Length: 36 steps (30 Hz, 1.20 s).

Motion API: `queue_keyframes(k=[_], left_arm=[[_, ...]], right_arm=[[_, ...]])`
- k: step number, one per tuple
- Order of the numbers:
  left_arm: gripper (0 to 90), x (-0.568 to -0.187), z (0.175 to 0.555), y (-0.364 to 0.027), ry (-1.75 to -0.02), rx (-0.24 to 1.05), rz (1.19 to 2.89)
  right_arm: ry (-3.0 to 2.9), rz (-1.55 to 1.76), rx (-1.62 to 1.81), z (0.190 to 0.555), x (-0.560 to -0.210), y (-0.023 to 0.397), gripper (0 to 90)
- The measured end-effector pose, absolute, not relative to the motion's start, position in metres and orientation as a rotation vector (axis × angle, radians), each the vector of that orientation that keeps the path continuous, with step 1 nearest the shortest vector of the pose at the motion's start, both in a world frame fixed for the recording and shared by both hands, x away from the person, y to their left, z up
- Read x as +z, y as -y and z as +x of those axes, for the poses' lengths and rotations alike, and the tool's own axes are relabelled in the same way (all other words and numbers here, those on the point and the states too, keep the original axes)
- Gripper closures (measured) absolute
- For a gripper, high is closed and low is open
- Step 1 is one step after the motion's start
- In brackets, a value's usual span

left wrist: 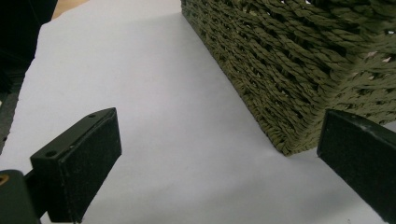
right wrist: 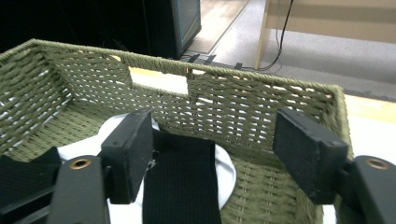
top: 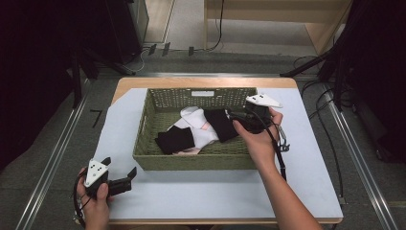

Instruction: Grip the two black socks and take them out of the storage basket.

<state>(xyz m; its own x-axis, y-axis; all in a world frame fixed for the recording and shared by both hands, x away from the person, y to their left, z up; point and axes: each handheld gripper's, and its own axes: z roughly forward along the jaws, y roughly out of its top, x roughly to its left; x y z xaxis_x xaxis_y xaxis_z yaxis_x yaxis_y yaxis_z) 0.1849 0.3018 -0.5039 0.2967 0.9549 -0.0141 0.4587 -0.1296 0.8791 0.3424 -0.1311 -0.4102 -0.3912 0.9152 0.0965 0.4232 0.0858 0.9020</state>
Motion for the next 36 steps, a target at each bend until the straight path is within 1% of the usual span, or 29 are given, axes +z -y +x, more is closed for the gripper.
queue_keyframes(k=[6, 7, 10, 15, 17, 19, 34, 36], left_arm=[[0.5, -0.504, 0.185, -0.302, -1.284, 0.751, 1.738], [0.5, -0.504, 0.185, -0.302, -1.285, 0.75, 1.737], [0.5, -0.504, 0.185, -0.302, -1.286, 0.75, 1.74], [0.5, -0.504, 0.185, -0.302, -1.285, 0.75, 1.745], [0.5, -0.504, 0.185, -0.302, -1.283, 0.751, 1.748], [0.6, -0.504, 0.185, -0.301, -1.282, 0.753, 1.748], [0.5, -0.504, 0.186, -0.301, -1.279, 0.746, 1.754], [0.5, -0.504, 0.186, -0.301, -1.279, 0.744, 1.755]], right_arm=[[-1.869, 1.28, 1.265, 0.355, -0.423, 0.121, 34.1], [-1.908, 1.289, 1.245, 0.36, -0.427, 0.118, 35.8], [-1.939, 1.322, 1.239, 0.365, -0.432, 0.117, 36.7], [-2.009, 1.405, 1.232, 0.38, -0.447, 0.11, 34.0], [-2.049, 1.429, 1.216, 0.385, -0.454, 0.108, 30.1], [-2.084, 1.465, 1.221, 0.389, -0.459, 0.106, 28.3], [-2.273, 1.423, 1.056, 0.4, -0.482, 0.094, 28.6], [-2.285, 1.425, 1.052, 0.399, -0.484, 0.093, 30.9]])
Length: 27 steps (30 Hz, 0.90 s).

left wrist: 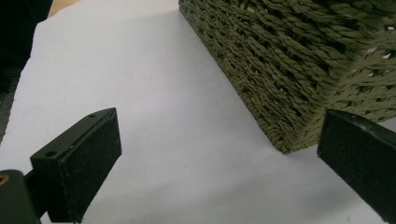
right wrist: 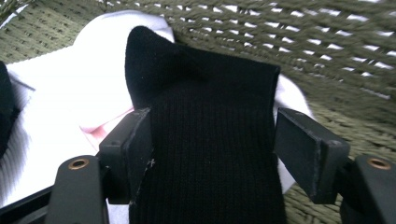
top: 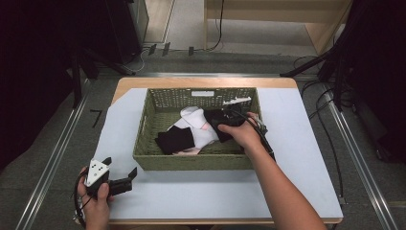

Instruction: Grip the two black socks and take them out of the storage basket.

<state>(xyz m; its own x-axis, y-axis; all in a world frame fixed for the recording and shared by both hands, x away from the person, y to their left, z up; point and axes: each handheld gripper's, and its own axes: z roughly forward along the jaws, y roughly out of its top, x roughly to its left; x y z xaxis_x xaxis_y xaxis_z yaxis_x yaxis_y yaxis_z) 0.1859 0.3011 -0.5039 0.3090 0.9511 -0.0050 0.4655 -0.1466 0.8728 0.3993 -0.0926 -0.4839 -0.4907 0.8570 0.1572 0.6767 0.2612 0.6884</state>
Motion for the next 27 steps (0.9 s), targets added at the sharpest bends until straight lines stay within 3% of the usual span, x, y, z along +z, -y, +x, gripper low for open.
queue_keyframes(k=[8, 9, 10, 11, 13, 27], left_arm=[[0.5, -0.504, 0.186, -0.301, -1.279, 0.741, 1.756], [0.5, -0.504, 0.186, -0.301, -1.278, 0.741, 1.757], [0.6, -0.504, 0.186, -0.301, -1.278, 0.74, 1.757], [0.6, -0.504, 0.186, -0.301, -1.28, 0.74, 1.759], [0.5, -0.504, 0.186, -0.301, -1.279, 0.739, 1.757], [0.5, -0.504, 0.186, -0.301, -1.279, 0.74, 1.759]], right_arm=[[-2.449, 1.286, 0.935, 0.396, -0.493, 0.085, 43.3], [-2.459, 1.254, 0.918, 0.396, -0.493, 0.084, 47.4], [-2.477, 1.234, 0.896, 0.395, -0.489, 0.085, 63.4], [-2.477, 1.234, 0.896, 0.395, -0.489, 0.085, 63.4], [-2.484, 1.218, 0.893, 0.394, -0.485, 0.086, 77.7], [-2.199, 1.037, 1.107, 0.381, -0.456, 0.096, 81.0]])
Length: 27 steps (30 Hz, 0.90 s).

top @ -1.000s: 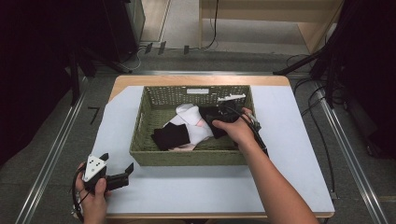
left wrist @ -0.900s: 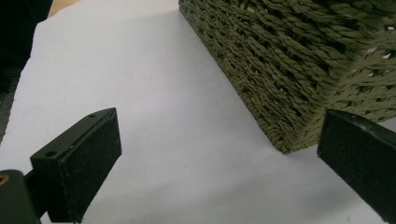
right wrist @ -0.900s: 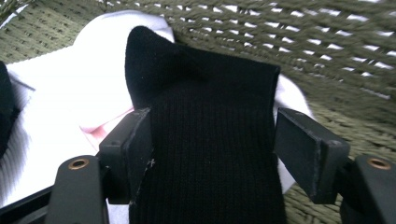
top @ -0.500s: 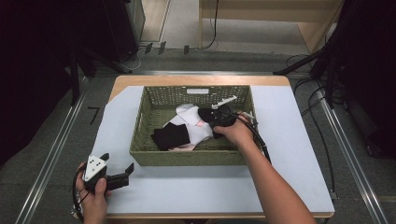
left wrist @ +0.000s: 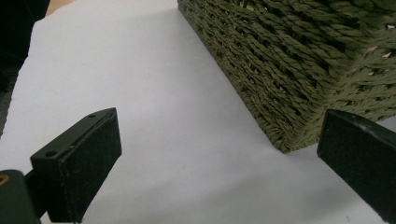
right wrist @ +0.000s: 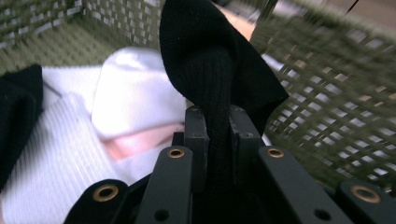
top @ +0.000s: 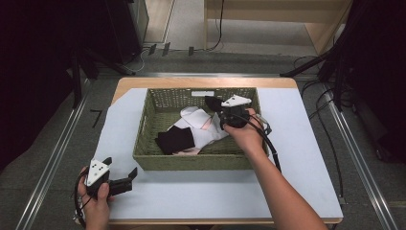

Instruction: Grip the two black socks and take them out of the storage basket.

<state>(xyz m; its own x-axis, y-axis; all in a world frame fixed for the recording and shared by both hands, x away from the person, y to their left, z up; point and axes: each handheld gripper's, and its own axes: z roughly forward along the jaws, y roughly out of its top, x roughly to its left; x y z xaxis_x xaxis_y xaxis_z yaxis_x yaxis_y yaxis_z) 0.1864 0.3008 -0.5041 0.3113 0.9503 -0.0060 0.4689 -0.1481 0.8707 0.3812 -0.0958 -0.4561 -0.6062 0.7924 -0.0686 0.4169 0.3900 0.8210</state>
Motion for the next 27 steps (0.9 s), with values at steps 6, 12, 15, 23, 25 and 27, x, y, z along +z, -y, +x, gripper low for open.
queue_keyframes(k=[6, 12, 15, 23, 25, 27], left_arm=[[0.5, -0.504, 0.186, -0.301, -1.279, 0.74, 1.757], [0.5, -0.504, 0.186, -0.301, -1.281, 0.74, 1.755], [0.5, -0.504, 0.186, -0.301, -1.281, 0.74, 1.755], [0.5, -0.504, 0.186, -0.302, -1.284, 0.742, 1.748], [0.5, -0.504, 0.186, -0.302, -1.284, 0.743, 1.748], [0.5, -0.504, 0.186, -0.302, -1.282, 0.744, 1.749]], right_arm=[[-2.072, 0.947, 1.173, 0.375, -0.443, 0.096, 81.0], [-1.978, 0.893, 1.229, 0.37, -0.433, 0.099, 81.0], [-1.948, 0.89, 1.245, 0.368, -0.429, 0.1, 81.0], [-1.848, 0.926, 1.298, 0.367, -0.411, 0.116, 81.0], [-1.824, 0.939, 1.307, 0.366, -0.405, 0.123, 81.0], [-1.802, 0.943, 1.313, 0.365, -0.4, 0.13, 81.0]])
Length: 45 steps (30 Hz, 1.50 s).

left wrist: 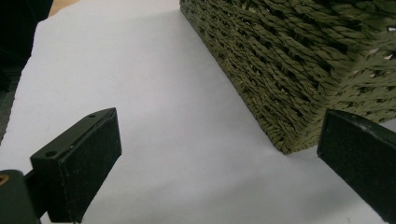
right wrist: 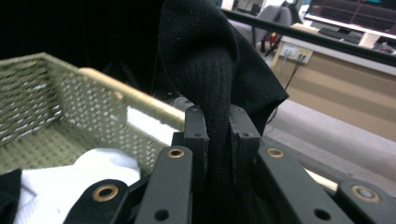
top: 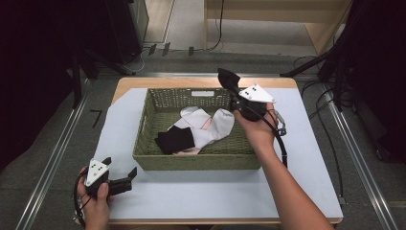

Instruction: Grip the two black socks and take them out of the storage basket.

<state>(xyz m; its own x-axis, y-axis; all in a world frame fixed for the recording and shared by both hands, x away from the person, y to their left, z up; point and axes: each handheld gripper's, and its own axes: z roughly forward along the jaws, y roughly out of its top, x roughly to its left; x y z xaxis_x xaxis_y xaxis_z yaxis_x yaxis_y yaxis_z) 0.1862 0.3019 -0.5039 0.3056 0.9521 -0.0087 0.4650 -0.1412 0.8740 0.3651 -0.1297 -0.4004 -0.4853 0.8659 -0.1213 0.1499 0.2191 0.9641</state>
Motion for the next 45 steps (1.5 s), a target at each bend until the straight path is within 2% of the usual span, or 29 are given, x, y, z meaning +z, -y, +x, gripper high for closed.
queue_keyframes(k=[11, 20, 30, 39, 42, 43, 45], left_arm=[[0.5, -0.504, 0.186, -0.302, -1.286, 0.744, 1.744], [0.5, -0.504, 0.186, -0.301, -1.285, 0.746, 1.747], [0.5, -0.504, 0.185, -0.302, -1.284, 0.75, 1.747], [0.5, -0.504, 0.185, -0.302, -1.285, 0.749, 1.745], [0.5, -0.504, 0.185, -0.301, -1.286, 0.75, 1.743], [0.5, -0.504, 0.185, -0.301, -1.284, 0.752, 1.745], [0.5, -0.504, 0.185, -0.301, -1.282, 0.754, 1.742]], right_arm=[[-1.667, 1.018, 1.326, 0.363, -0.382, 0.178, 80.9], [-1.643, 1.092, 1.268, 0.361, -0.388, 0.218, 80.8], [-1.644, 1.248, 1.168, 0.359, -0.433, 0.258, 80.7], [-1.742, 1.4, 1.048, 0.345, -0.495, 0.28, 80.1], [-1.779, 1.422, 1.046, 0.343, -0.503, 0.281, 76.3], [-1.801, 1.449, 1.08, 0.341, -0.507, 0.28, 66.0], [-1.803, 1.454, 1.086, 0.341, -0.507, 0.28, 63.2]])
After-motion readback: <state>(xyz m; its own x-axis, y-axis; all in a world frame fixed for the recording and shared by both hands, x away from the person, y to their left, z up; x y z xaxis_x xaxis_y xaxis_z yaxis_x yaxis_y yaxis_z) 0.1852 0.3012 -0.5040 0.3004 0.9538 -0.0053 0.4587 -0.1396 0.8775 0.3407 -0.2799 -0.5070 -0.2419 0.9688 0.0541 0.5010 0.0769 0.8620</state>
